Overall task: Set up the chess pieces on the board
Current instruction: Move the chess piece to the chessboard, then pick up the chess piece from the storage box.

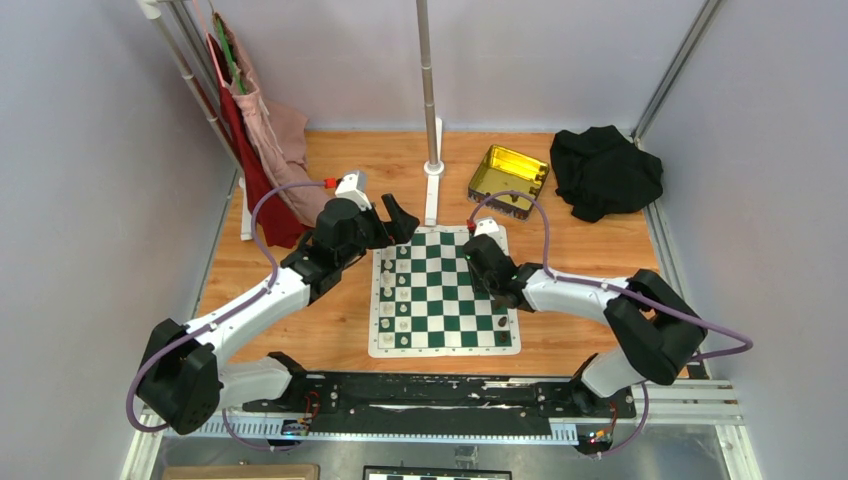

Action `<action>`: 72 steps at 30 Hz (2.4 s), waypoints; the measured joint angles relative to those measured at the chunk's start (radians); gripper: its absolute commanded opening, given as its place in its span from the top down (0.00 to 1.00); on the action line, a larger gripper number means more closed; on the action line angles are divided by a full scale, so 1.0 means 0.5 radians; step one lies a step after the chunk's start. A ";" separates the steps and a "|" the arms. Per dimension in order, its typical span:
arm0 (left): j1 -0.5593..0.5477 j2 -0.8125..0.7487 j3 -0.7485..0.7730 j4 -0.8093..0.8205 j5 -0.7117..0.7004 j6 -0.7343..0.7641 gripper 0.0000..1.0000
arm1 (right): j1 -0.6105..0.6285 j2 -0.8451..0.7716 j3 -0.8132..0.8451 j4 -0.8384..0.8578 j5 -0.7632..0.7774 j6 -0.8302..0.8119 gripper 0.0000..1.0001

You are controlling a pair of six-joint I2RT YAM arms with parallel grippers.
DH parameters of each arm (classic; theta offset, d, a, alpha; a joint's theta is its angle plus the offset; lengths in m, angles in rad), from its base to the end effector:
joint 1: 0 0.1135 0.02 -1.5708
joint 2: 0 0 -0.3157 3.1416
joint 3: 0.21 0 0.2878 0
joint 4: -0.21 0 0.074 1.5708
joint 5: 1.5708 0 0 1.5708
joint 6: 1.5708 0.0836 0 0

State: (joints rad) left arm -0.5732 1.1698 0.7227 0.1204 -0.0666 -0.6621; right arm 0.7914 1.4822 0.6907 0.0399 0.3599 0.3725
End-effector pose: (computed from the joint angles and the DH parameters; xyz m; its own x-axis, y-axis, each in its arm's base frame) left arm 0.2766 -0.1719 0.2860 -0.5128 -0.3991 -0.7601 0.2193 0.7951 -0.5654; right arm 0.2626 0.2239 0.1659 -0.6235 -0.1464 -0.7680 -0.2770 0.9600 0.0419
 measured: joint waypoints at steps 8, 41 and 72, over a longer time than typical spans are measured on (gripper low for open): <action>0.000 0.000 0.000 0.011 0.002 -0.001 0.00 | 0.027 -0.129 0.081 -0.098 -0.002 -0.052 0.64; 0.079 1.275 1.108 -0.375 0.277 0.050 0.00 | -0.969 1.289 2.266 -0.832 -0.307 -0.378 0.61; 0.082 1.050 0.857 -0.512 0.306 0.062 0.00 | -1.149 1.554 2.352 -1.175 -0.632 -0.525 0.62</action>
State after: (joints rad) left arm -0.5323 1.6947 1.1511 -0.1356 0.0864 -0.6312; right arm 0.2169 2.2593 1.8668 -0.5476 0.0437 0.1101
